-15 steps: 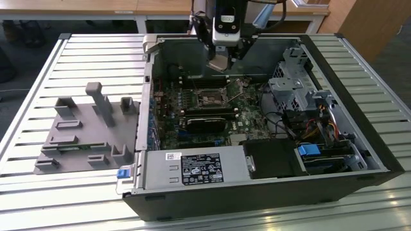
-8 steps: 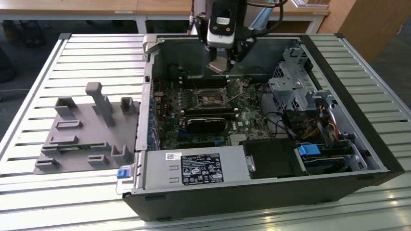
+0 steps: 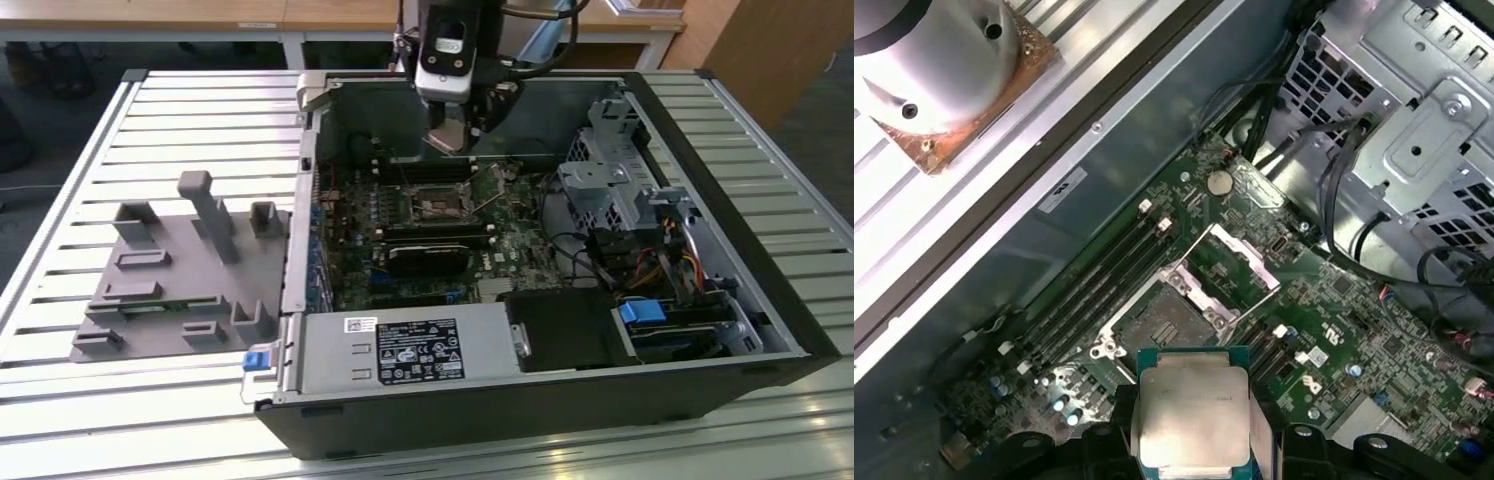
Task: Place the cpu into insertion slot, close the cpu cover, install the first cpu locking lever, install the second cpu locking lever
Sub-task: 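Place the cpu into insertion slot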
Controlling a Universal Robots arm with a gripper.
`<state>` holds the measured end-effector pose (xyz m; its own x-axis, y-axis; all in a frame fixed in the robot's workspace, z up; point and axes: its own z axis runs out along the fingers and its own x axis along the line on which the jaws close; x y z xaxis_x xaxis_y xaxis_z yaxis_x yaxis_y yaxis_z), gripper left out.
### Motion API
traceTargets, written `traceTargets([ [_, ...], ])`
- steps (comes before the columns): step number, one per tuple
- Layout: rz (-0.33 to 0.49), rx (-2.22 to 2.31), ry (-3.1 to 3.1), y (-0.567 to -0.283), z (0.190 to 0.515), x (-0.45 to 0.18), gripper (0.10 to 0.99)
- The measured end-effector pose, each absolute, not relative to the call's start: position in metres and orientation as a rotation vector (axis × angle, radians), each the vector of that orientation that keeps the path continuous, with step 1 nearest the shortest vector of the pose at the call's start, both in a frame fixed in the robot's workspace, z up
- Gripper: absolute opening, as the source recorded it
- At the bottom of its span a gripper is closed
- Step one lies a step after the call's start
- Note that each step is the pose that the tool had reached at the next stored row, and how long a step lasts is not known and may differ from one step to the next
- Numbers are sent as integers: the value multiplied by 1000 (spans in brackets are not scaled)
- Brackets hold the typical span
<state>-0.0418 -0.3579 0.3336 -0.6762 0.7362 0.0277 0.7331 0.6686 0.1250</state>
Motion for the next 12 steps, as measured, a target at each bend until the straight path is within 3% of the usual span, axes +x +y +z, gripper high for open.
traceTargets([
  [12,190,1529,2695,-358,328,-42,525],
])
